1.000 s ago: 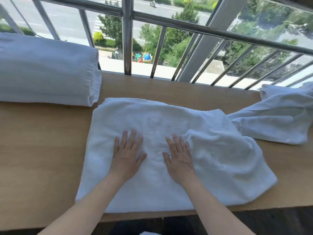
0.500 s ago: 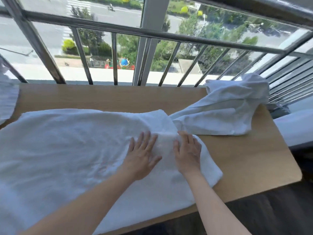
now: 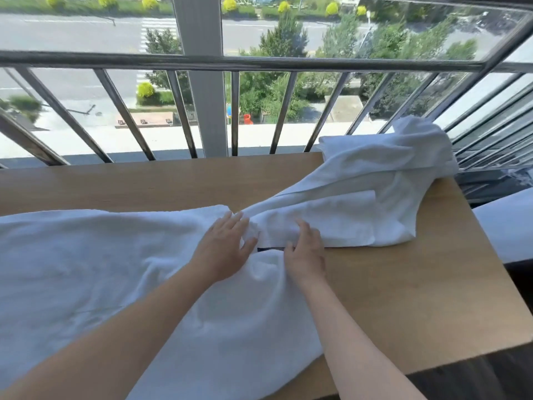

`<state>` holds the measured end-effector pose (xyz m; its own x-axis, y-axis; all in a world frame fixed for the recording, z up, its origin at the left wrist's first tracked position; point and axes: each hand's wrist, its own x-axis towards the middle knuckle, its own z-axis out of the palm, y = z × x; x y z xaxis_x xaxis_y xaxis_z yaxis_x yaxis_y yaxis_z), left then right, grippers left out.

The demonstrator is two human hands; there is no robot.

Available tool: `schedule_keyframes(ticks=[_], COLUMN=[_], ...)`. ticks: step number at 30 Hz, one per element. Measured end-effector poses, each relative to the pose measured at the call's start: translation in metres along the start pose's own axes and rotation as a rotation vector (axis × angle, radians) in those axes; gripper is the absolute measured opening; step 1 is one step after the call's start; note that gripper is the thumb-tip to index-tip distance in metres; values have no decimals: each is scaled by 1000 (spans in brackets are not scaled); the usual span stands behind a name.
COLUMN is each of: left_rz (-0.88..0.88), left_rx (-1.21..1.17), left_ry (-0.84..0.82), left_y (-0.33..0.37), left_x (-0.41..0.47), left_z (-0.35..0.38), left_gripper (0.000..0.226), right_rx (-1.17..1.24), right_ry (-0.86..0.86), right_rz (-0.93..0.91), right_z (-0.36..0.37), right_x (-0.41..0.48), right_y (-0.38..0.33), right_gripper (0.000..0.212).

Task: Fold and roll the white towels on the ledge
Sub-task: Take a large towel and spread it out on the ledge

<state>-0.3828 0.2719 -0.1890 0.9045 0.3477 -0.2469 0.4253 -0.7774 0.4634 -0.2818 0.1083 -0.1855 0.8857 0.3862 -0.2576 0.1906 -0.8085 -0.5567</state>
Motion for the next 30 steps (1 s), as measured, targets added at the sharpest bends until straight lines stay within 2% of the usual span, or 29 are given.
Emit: schedule_keyframes(ticks=[5,7,8,12,18,22,30], left_rz=[-16,-17,-11,18,55,83,33], left_rx=[-30,-21,-17,-19,26,130,227], left_ry=[64,71,71,58,14,-49,-114], left_y=[5,3,2,-1,3,16,36], left_x=[-12,-15,-16,-18,-19,-12,6], left_z=[4,5,5,7,3,9,22], left_gripper=[58,58,58,59,56,56,50], right_rx=[-383,-442,-439,-377,-206,-314,-435], right_ry=[-262,-327,-332,-163,82,142,246], right_rz=[-243,-281,-273,-210,-30,50,261], right_z=[2,9,10,15,-8,-41,-113], right_x=[32,42,45,43,20,13,12], right_y=[-11,-15,-17,-17,10,62,171], right_gripper=[85,83,76,32,43,40,44])
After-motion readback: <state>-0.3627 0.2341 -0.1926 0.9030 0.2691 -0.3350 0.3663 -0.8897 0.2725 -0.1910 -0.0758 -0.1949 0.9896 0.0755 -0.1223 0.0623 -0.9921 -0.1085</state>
